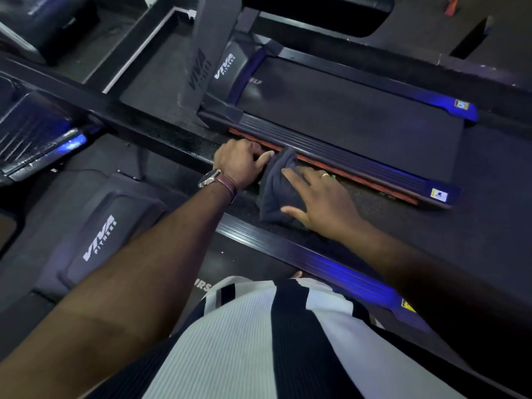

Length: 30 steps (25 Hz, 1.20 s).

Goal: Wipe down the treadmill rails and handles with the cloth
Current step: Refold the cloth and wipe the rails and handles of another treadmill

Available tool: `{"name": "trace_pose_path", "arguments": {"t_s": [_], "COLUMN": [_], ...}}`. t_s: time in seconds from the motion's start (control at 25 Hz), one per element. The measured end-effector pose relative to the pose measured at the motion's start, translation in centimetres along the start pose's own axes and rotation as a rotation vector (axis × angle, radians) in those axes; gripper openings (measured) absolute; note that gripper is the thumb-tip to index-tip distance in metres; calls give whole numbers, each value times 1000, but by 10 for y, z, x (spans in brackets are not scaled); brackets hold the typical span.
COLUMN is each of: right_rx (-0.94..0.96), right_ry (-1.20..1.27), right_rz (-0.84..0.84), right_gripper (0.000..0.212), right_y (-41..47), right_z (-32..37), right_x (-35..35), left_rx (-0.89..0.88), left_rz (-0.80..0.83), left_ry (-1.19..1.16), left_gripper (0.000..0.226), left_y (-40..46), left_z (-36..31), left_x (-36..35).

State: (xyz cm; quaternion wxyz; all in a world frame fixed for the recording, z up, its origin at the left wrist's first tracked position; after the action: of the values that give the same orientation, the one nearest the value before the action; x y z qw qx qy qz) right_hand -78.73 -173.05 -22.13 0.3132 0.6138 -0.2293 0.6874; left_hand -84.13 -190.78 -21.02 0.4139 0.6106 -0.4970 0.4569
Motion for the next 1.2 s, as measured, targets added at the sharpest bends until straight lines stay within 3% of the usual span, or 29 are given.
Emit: {"name": "trace_pose_path", "arguments": {"t_s": [0.12,0.2,0.28,0.36,0.4,0.48,0.56,0.64,0.76,0.84,0.92,0.96,1.12,1.2], "right_rx": [-255,-383,-243,-183,-267,-678,-1084,-1412,-1712,-1885,-1882,-1818,-1442,-1382], "right_ry": [-176,-225,-361,-342,-304,-207,-26,250,953,1290,1410,1465,2063,2163], "right_rz": [-9,-45,-155,-163,-187,-298,-551,-882,-1395,-1795,-2052,-2084,-1856,-1878], "right_gripper": [93,80,58,54,57,58,50,58,75,63,47,45,46,51], "right_y": [10,24,8,-16,-22,-25,-27,-31,-17,-6,2,8,11,-2], "right_z": [13,35,46,29,15,-1,15,51,80,73,67,69,71,56], "right_x": [-9,-6,-15,-15,-12,-8,-14,-38,-67,-66,-76,-86,-104,-104], "left_rx": [5,6,-41,-118,-153,-290,-516,-724,-823,-854,-881,-895,-933,-946], "left_rz": [23,31,46,79,86,98,124,181,230,250,260,262,296,288], "left_ry": [0,-1,-1,1,15,66,145,193,195,214,230,230,206,201], "left_gripper": [44,45,42,38,38,40,43,47,50,53,56,56,59,59], "left_y": [1,2,3,4,3,3,-1,-10,-14,-16,-16,-16,-16,-16], "left_z": [1,5,3,-3,-4,-9,-19,-28,-35,-34,-36,-37,-37,-37], "left_x": [-4,-5,-4,0,2,4,2,-4,-7,-11,-13,-13,-13,-15]}}
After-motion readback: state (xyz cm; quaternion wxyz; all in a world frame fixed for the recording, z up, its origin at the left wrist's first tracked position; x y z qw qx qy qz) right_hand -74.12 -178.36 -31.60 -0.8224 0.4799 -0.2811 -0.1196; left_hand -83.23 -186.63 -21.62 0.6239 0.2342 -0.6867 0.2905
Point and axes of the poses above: each hand's wrist, its own y-axis towards the middle knuckle, its own x-axis out of the back of the hand, z = x × y, the point moved 7 cm from there along y, towards the middle knuckle, and after that the axes turned 6 degrees about x, right-handed, at the moved point
